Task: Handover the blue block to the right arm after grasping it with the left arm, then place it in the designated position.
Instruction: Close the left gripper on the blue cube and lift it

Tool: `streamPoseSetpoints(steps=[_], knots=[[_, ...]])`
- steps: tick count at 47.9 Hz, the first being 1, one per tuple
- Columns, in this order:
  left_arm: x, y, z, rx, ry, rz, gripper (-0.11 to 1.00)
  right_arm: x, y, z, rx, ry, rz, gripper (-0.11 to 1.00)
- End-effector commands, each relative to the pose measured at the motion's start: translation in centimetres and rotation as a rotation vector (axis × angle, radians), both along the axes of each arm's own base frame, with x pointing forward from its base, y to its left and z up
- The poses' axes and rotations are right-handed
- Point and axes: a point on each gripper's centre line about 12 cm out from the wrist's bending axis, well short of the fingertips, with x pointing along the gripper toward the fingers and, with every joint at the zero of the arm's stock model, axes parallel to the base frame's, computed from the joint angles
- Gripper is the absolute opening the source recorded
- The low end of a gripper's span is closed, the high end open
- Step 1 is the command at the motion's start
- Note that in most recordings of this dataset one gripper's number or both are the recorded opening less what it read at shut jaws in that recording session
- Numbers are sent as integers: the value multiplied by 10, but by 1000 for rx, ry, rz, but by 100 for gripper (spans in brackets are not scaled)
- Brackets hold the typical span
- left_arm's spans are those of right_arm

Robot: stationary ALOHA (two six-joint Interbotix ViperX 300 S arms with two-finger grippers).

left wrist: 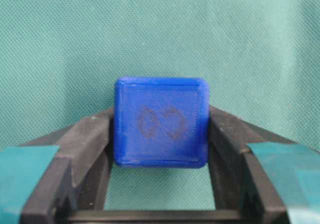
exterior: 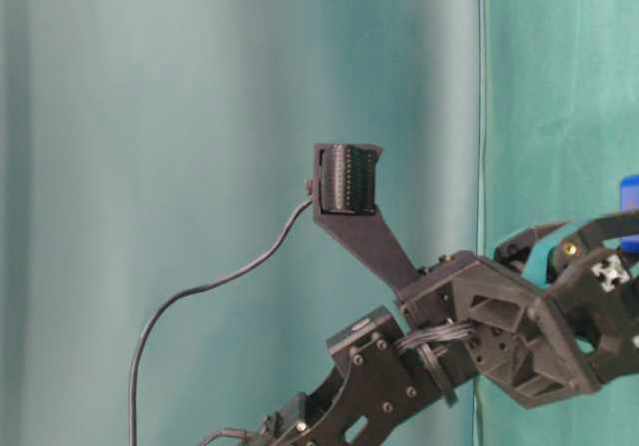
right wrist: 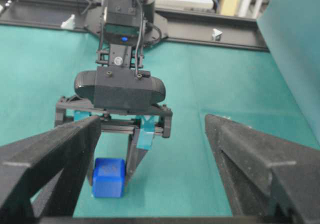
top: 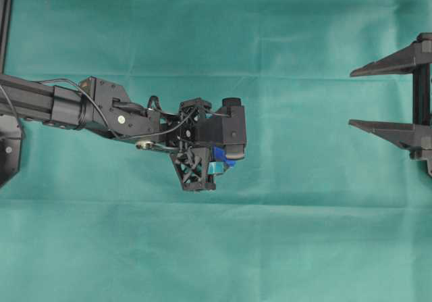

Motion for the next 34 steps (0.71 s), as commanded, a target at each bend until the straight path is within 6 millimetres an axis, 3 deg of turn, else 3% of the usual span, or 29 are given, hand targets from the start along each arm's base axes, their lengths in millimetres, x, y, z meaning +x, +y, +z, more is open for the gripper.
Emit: streamPoseSetpoints(steps=[1,19,34], knots=[[4,1,12,1,-38,1,47,3,0,9,0,-23,-2,93],[3,1,17,-3,-44,6,47,3,-1,9,2,-17,-3,93],[-4,0,53,-3,-92,4,47,3,0,9,-1,-12,-2,93]])
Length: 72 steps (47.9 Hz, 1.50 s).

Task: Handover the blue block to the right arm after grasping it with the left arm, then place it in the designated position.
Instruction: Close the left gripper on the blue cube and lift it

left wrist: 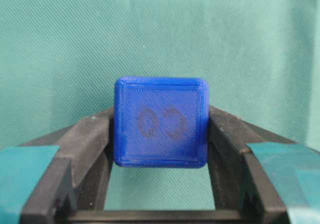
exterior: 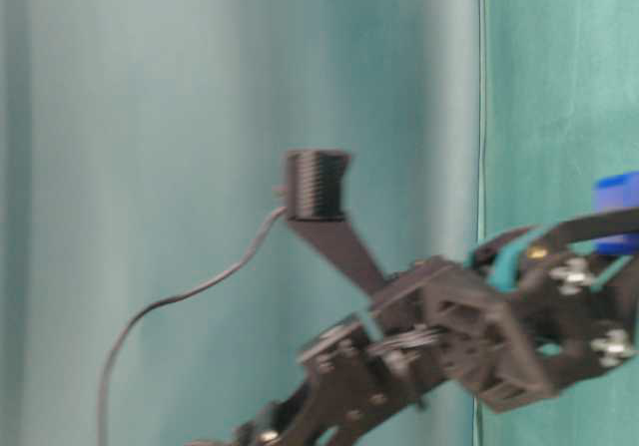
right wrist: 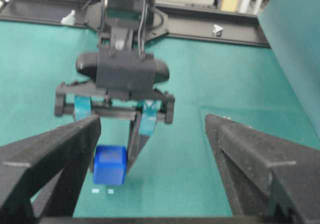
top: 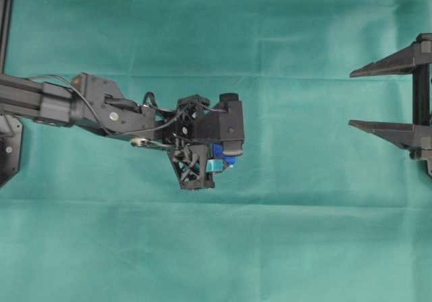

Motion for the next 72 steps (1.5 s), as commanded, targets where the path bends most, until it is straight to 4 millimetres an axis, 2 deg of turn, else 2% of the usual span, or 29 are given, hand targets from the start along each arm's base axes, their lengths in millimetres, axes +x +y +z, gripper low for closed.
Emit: streamPoseSetpoints(steps=[1,10,23,44,57,72], knots=[[-1,0,31,2,-61,-2,47,3,0,10,0,-25,-2,93],[-8,-2,65,2,-112,-7,47,3,-1,10,2,-25,-2,93],[-20,-2,103,3,-133,-8,47,3,0,10,0,-25,-2,93],[-20,-2,142,3,-133,-7,47,3,-1,9,0,-20,-3,93],[-27,-1,172,5,-175,-8,47,3,0,10,0,-20,-2,93],[-38,-1,197,8,-229,-7,47,3,0,11,0,-22,-2,93]])
